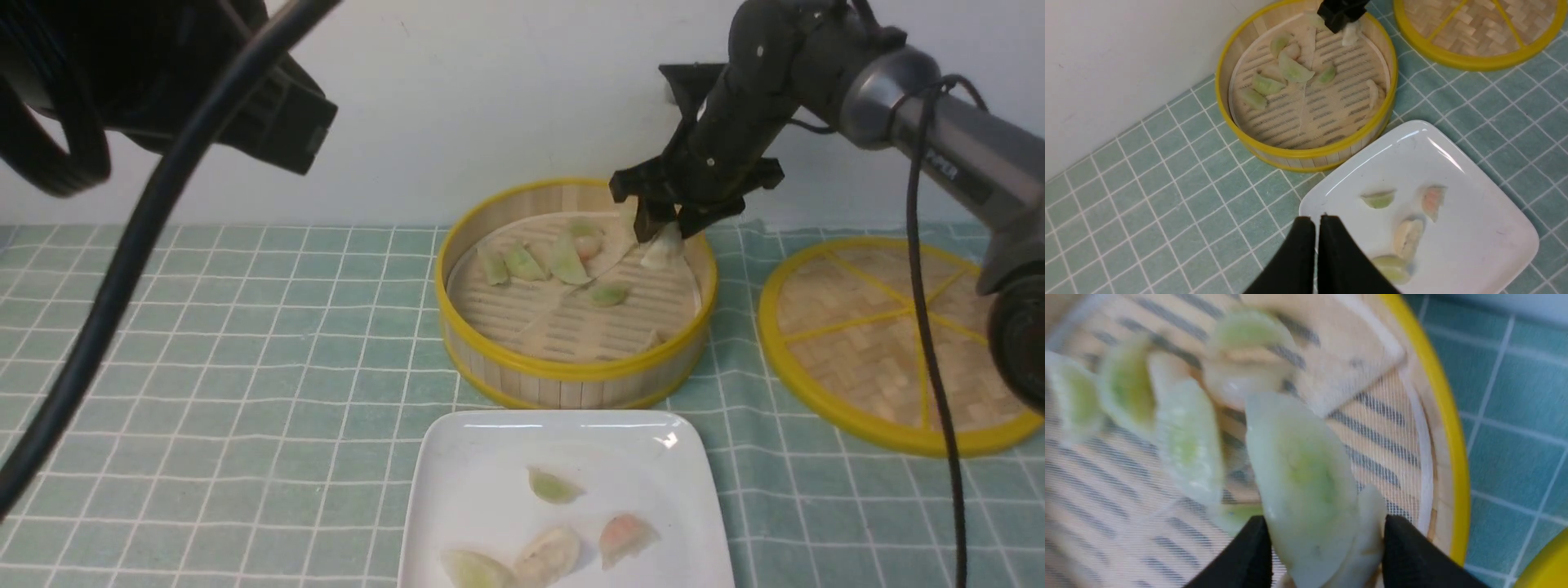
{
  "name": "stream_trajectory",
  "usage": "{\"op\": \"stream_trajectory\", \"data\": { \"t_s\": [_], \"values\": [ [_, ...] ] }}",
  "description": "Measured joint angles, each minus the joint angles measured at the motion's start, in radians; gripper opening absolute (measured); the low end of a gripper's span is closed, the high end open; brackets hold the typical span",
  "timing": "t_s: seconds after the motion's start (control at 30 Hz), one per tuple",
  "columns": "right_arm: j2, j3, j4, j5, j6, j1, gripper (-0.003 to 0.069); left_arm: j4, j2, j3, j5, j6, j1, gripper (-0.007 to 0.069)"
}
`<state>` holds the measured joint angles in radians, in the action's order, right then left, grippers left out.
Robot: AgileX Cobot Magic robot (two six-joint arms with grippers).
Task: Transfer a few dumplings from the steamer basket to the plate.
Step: Use the right arm to grab a dumpling from inside the steamer, then use the right arm to put the dumpling into the plate
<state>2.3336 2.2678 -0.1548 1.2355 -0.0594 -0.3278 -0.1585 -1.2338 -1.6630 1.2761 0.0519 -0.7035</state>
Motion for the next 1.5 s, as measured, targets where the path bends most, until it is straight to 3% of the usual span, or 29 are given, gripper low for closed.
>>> {"op": "stream_trajectory", "data": {
  "t_s": [0.4, 0.77, 1.03, 1.5],
  "values": [
    [0.024, 0.008, -0.149, 0.013, 0.084, 0.0, 0.0322, -0.022, 0.0, 0.0, 0.0, 0.0, 0.0, -0.0006],
    [0.085, 0.008, -0.145, 0.013, 0.086, -0.015, 0.0322, -0.028, 0.0, 0.0, 0.0, 0.0, 0.0, -0.0006],
    [-0.106, -0.015, -0.107, 0.012, 0.085, -0.097, 0.0318, -0.041, 0.0, 0.0, 0.0, 0.0, 0.0, -0.0006],
    [-0.503, -0.653, -0.08, 0.012, 0.094, -0.314, 0.0291, -0.044, 0.0, 0.0, 0.0, -0.001, 0.0, -0.0006]
  ]
}}
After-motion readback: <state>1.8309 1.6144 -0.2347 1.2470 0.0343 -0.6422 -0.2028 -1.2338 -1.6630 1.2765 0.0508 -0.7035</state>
